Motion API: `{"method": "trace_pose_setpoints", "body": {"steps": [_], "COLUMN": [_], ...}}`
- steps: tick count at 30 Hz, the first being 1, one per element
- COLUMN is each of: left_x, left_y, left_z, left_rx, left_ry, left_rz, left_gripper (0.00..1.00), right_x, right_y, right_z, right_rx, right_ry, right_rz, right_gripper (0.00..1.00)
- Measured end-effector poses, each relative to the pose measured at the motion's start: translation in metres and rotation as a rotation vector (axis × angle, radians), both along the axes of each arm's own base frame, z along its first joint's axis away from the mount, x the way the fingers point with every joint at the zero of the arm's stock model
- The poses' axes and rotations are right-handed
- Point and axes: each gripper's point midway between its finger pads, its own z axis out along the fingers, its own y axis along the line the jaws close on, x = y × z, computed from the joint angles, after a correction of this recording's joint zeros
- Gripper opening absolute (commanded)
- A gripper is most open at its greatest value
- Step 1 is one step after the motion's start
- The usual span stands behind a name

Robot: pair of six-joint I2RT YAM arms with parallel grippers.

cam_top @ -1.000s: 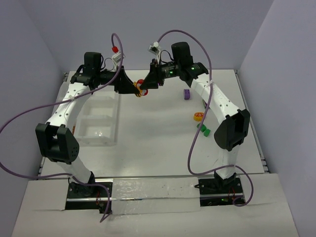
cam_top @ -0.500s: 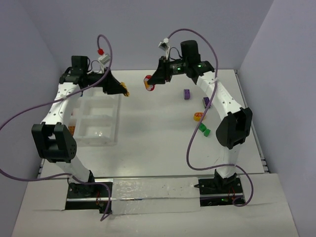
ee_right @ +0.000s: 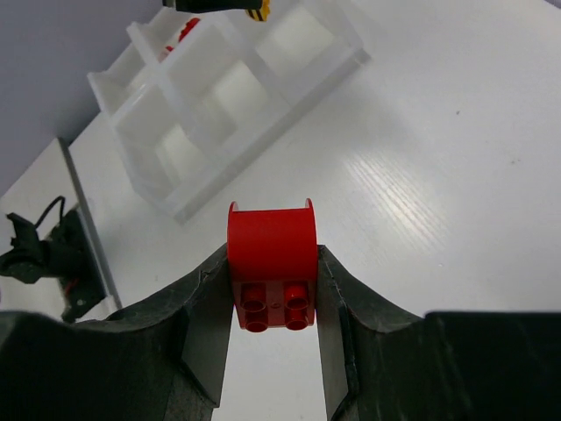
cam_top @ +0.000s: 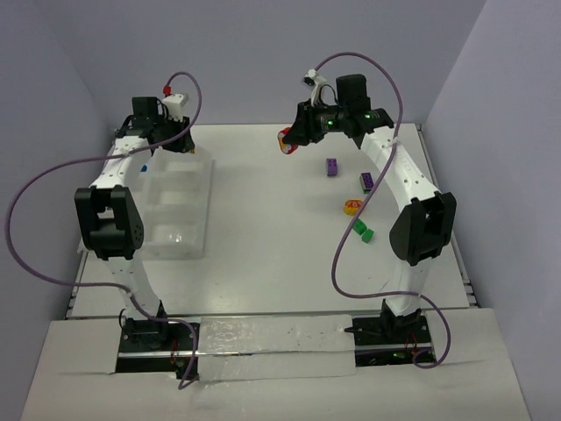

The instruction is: Sort the legos into containers by color

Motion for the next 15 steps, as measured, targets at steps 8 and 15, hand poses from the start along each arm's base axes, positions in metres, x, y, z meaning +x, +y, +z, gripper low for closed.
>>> {"method": "trace_pose_setpoints", "body": {"steps": [8, 15], "left_x": [0.034, 0.04], "left_y": [0.027, 0.032], "left_z": [-0.039, -0.072], "left_rx": [0.159, 0.208], "left_ry": [-0.02, 0.032], "left_rz": [0.148, 0.155], "left_gripper": [0.12, 0.19], "right_x": [0.004, 0.006], "right_y": [0.001, 0.0], "right_z": [-0.001, -0.003], "right_rx": [-0.061, -0.083], "right_ry": [-0.056, -0.065], "right_rz": [-0.037, -0.053], "right_gripper": [0.0, 0.0]}}
